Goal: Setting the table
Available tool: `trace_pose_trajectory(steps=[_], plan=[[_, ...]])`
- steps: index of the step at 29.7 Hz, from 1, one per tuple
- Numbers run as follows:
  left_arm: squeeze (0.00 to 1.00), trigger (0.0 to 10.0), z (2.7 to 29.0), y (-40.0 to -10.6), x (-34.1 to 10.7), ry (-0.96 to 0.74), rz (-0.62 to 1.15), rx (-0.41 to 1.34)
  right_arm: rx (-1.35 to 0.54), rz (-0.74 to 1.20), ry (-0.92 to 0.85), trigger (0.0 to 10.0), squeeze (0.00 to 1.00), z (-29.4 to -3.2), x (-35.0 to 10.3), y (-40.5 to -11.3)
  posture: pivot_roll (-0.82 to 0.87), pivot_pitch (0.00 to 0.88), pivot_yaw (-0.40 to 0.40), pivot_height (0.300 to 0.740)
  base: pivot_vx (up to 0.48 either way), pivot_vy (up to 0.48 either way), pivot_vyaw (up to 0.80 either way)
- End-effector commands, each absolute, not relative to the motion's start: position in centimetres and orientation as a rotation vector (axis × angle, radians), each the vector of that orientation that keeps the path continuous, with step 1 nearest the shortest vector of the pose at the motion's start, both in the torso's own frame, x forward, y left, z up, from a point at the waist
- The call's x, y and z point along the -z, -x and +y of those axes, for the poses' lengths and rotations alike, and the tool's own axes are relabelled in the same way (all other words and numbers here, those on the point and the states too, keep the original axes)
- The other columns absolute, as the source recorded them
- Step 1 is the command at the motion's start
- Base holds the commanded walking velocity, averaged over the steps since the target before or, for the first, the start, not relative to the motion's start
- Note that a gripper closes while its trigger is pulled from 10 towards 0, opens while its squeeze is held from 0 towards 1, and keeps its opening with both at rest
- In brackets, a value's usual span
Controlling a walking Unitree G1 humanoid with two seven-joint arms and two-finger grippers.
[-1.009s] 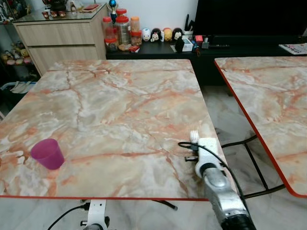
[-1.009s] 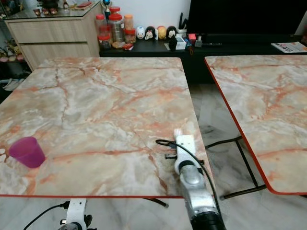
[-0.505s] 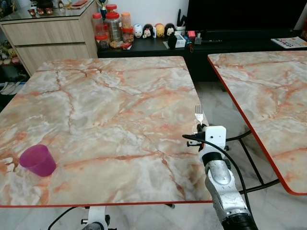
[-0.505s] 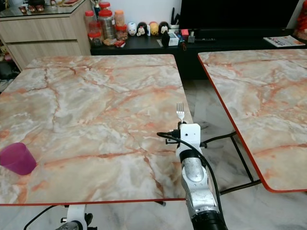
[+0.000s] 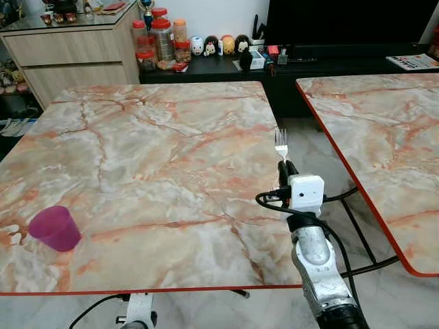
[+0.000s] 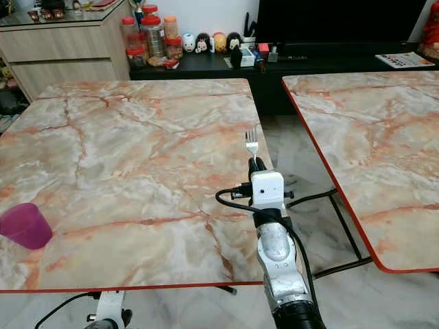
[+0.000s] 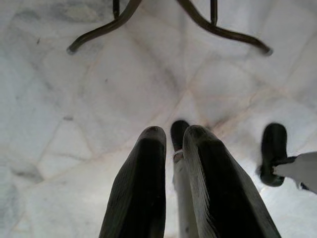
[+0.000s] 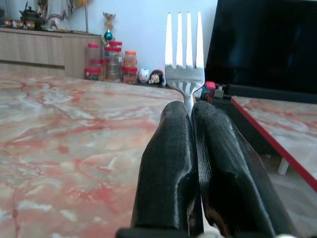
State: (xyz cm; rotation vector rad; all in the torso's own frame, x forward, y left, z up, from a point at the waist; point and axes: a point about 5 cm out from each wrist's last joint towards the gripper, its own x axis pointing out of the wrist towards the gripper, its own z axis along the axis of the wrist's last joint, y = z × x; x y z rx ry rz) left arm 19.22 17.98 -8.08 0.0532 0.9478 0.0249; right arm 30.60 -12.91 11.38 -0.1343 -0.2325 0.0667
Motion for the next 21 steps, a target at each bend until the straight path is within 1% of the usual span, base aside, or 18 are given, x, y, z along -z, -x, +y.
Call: trace_pose_trajectory(steps=[1,6,21], plan=[[0.0,10.0,18.37,-18.75,8.31,-0.07,0.976,-0.035,-0.074,-0.281,0.128,10.0,0.0,-12.68,-12.34,-30.83,-0.09,0.0,0.01,0.74,0.0,-0.3,0.0],[0.0,10.0,18.37,-18.71,8.33,-0.089,0.982,-0.03,-0.084,-0.292,0.128,10.0,0.0,-12.51,-12.5,-30.81,-0.09,0.0,0.01,0.74,0.0,-0.311,0.0],[0.0,10.0,18.33,-18.9,8.25,-0.077,0.976,-0.046,-0.081,-0.302,0.129,10.0,0.0,-12.68,-12.7,-30.9,-0.09,0.0,0.008,0.74,0.0,-0.378,0.0]])
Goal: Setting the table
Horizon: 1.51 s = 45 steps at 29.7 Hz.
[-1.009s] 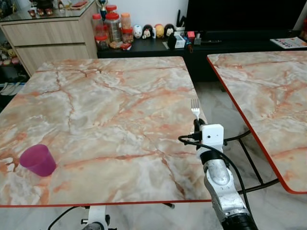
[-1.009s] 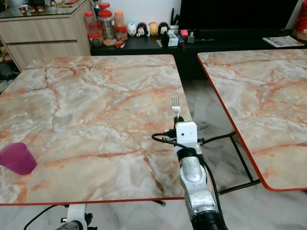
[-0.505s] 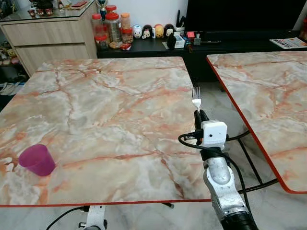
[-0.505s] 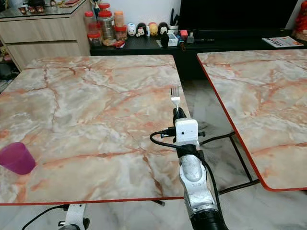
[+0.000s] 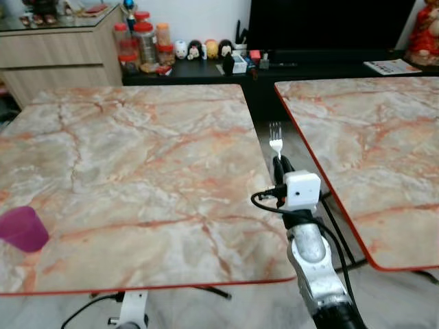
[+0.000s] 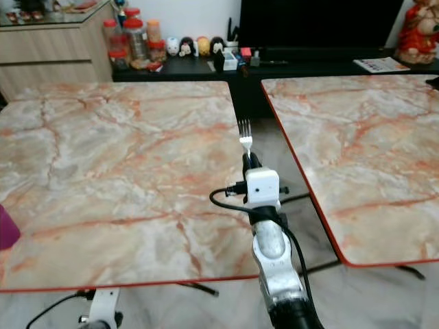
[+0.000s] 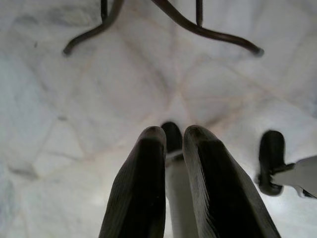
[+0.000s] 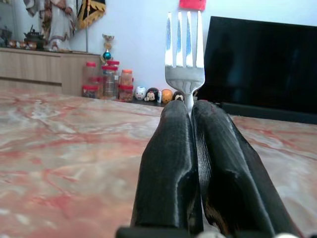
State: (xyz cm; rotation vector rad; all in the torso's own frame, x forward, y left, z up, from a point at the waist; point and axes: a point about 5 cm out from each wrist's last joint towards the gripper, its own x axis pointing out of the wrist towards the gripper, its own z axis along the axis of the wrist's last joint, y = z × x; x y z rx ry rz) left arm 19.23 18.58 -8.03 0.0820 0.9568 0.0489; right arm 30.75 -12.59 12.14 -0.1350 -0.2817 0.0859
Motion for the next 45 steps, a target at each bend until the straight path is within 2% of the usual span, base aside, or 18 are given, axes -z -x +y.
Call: trace_pose_trajectory(steps=[1,45], plan=[[0.0,10.0,18.32,-18.9,8.25,-0.077,0.976,-0.045,-0.08,-0.301,0.129,10.0,0.0,-12.68,-12.68,-30.9,-0.09,0.0,0.008,0.74,0.0,-0.379,0.0],[0.0,10.0,18.47,-18.89,8.22,-0.096,0.972,-0.025,-0.081,-0.302,0.127,10.0,0.0,-12.43,-12.6,-30.78,-0.1,0.0,0.02,0.74,0.0,-0.386,0.0]])
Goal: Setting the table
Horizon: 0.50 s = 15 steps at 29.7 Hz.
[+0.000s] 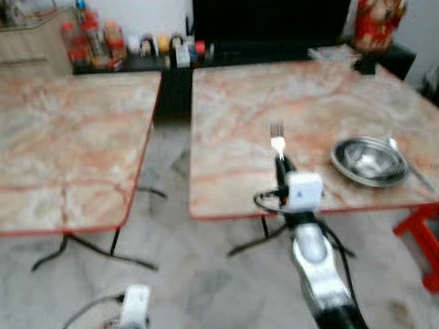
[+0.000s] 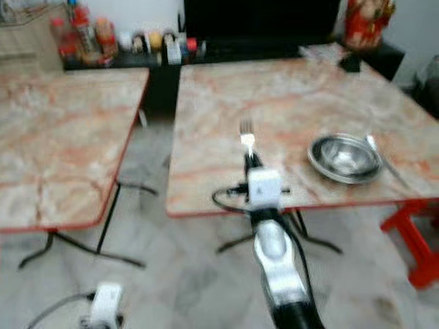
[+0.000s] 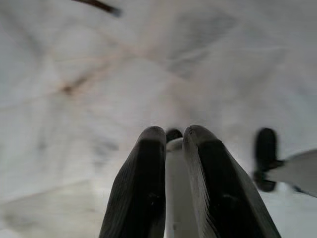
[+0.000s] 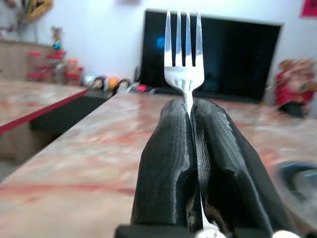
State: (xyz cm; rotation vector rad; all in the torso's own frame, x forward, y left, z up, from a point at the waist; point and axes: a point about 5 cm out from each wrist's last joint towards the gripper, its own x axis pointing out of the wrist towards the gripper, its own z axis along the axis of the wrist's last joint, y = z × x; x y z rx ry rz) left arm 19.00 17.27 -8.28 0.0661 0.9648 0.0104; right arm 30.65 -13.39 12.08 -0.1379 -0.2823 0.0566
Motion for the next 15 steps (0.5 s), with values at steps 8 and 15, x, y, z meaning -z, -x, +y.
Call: trace_pose_trajectory(steps=[8,15], plan=[[0.0,10.0,18.5,-18.8,8.3,-0.092,0.973,-0.03,-0.077,-0.296,0.13,10.0,0.0,-12.6,-12.4,-30.5,-0.1,0.0,0.023,0.74,0.0,-0.387,0.0],[0.0,10.0,18.5,-18.9,8.2,-0.088,0.968,-0.033,-0.077,-0.259,0.137,10.0,0.0,-12.9,-11.3,-30.1,-0.1,0.0,0.022,0.74,0.0,-0.386,0.0]])
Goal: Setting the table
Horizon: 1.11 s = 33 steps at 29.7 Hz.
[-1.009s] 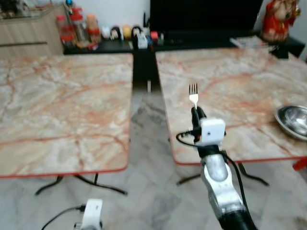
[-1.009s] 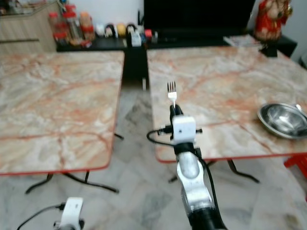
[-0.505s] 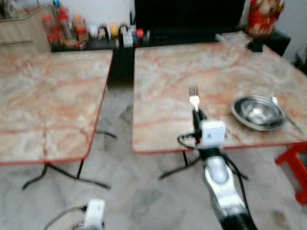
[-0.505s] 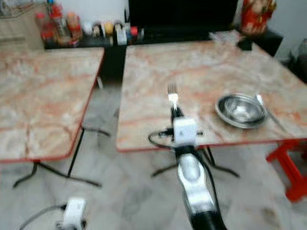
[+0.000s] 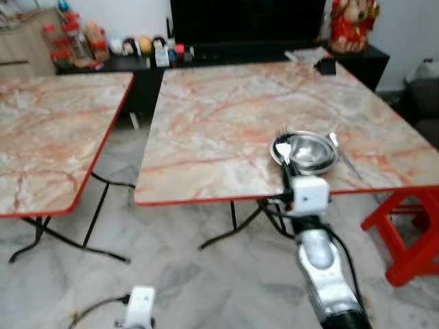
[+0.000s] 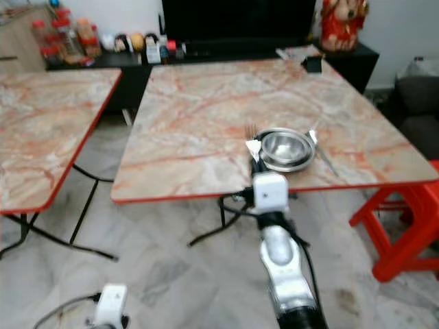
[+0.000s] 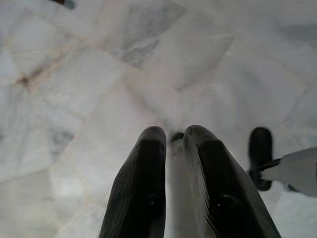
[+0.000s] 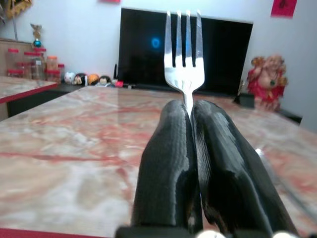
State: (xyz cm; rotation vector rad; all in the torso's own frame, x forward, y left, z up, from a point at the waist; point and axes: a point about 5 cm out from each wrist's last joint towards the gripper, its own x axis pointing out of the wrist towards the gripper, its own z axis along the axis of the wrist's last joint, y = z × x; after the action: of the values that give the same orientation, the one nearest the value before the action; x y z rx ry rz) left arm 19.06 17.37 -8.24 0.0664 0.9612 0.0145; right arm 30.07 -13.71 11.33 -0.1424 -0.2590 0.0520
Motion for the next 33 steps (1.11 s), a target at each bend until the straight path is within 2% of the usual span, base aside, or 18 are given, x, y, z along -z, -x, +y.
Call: trace_pose_trajectory(steps=[1,4,13,20,22,29,31,33], plan=[[0.0,10.0,18.5,-18.9,8.2,-0.088,0.967,-0.034,-0.078,-0.251,0.138,10.0,0.0,-13.0,-11.1,-30.0,-0.1,0.0,0.022,0.74,0.0,-0.386,0.0],[0.0,10.0,18.5,-18.8,8.2,-0.086,0.968,-0.036,-0.075,-0.184,0.155,10.0,0.0,-13.5,-9.4,-29.5,-0.1,0.0,0.02,0.74,0.0,-0.381,0.0],[0.0,10.0,18.7,-18.4,8.4,-0.079,0.98,-0.05,-0.024,0.037,0.205,10.0,0.0,-16.3,-4.0,-27.3,-0.1,0.0,0.02,0.74,0.0,0.0,0.0],[0.0,10.0,18.7,-18.4,8.4,-0.076,0.979,-0.049,0.005,0.135,0.202,10.0,0.0,-17.4,-1.9,-26.2,-0.1,0.0,0.02,0.74,0.0,0.0,0.0],[0.0,10.0,18.6,-18.4,8.4,-0.074,0.979,-0.047,0.046,0.248,0.199,10.0,0.0,-18.5,0.1,-25.2,-0.11,0.0,0.025,0.74,0.0,0.0,0.0],[0.0,10.0,18.4,-18.4,8.4,-0.073,0.98,-0.042,0.111,0.45,0.124,10.0,0.0,-20.1,3.1,-23.1,-0.11,0.0,0.029,0.74,0.0,0.0,0.0],[0.0,10.0,18.4,-18.6,8.4,-0.074,0.977,-0.039,0.136,0.6,0.11,10.0,0.0,-20.8,5.0,-21.6,-0.11,0.0,0.032,0.74,0.0,0.0,0.0],[0.0,10.0,18.4,-18.6,8.4,-0.074,0.977,-0.039,0.136,0.6,0.11,10.0,0.0,-20.8,5.0,-21.6,-0.11,0.0,0.032,0.74,0.0,0.0,0.0]])
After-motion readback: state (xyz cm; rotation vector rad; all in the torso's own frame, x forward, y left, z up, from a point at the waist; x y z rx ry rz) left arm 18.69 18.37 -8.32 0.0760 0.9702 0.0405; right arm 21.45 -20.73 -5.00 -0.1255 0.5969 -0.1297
